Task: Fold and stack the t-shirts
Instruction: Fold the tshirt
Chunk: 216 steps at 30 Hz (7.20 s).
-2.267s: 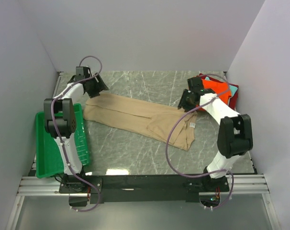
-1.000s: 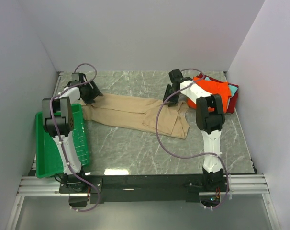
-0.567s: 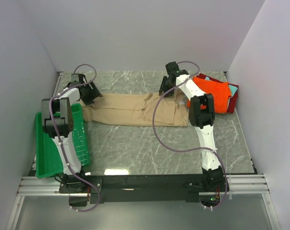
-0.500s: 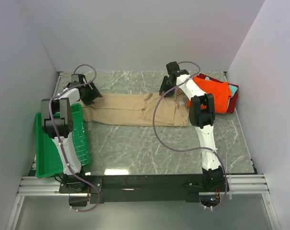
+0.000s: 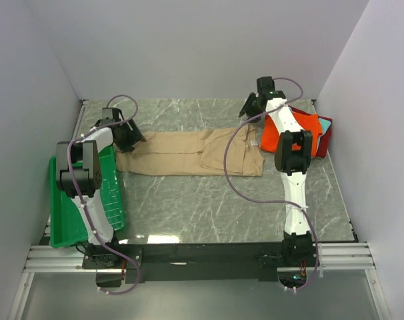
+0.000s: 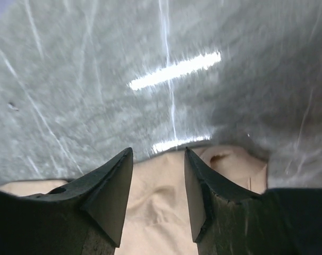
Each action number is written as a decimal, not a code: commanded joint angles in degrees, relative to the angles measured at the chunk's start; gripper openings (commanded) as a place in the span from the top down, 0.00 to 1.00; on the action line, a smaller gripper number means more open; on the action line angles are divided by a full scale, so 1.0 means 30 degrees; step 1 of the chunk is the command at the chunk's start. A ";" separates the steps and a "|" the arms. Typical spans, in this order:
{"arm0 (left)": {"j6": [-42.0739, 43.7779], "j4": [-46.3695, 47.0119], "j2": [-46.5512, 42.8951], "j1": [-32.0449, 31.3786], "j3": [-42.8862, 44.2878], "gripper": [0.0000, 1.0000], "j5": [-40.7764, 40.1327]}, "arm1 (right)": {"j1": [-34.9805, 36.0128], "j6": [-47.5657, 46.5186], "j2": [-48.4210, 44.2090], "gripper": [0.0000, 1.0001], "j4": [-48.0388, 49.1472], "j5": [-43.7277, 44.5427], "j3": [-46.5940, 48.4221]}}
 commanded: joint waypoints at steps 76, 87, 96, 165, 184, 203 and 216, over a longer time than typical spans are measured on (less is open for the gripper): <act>-0.3166 -0.2658 -0.8869 -0.4180 -0.9610 0.26 -0.0632 | 0.2256 -0.1146 -0.0206 0.47 -0.1693 0.1555 -0.0152; -0.2786 -0.3863 -1.2006 -0.4327 -0.9026 0.25 -0.1217 | 0.2636 -0.1527 -0.3074 0.45 -0.0844 0.0029 -0.1381; -0.2434 -0.2105 -1.0660 -0.4385 -0.9759 0.25 -0.0601 | 0.3633 -0.1761 -0.6184 0.45 0.0416 -0.0117 -0.7441; -0.6477 -0.0406 -1.6603 -1.2296 -1.4064 0.24 0.0688 | 0.3865 -0.0090 -0.7090 0.43 0.4019 -0.1322 -0.7940; -0.6066 -0.0201 -1.8128 -1.5224 -1.6172 0.25 -0.3503 | 0.5918 0.0319 -0.8736 0.44 0.4492 0.2958 -1.3632; -0.8260 0.2789 -1.6723 -1.8563 -1.8226 0.25 -0.3414 | 0.5977 0.0114 -0.5982 0.44 0.2732 0.5038 -1.1581; -0.9962 0.4429 -1.5288 -2.1727 -1.7143 0.25 -0.3970 | 0.5948 -0.0706 -0.2556 0.44 0.0184 0.6005 -0.7187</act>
